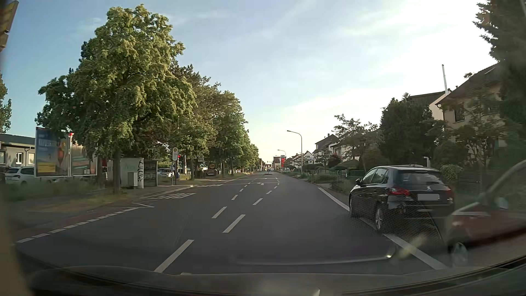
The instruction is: Follow the waypoints while adhering to traffic rules and regulations
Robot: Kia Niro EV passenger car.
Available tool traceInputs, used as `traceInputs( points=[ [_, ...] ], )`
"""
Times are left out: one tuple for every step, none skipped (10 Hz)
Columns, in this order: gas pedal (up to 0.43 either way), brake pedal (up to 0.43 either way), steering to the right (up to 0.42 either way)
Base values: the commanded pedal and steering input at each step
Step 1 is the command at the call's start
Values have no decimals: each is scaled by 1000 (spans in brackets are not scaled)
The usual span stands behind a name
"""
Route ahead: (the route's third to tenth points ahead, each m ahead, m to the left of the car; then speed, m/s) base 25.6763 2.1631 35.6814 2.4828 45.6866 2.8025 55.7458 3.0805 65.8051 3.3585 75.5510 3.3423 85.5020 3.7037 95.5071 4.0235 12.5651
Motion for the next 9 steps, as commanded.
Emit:
traceInputs(
  points=[
    [67,37,20],
    [67,30,20],
    [67,30,20],
    [67,30,20],
    [67,30,20],
    [67,37,19],
    [67,37,19],
    [67,30,19],
    [67,30,16]
  ],
)
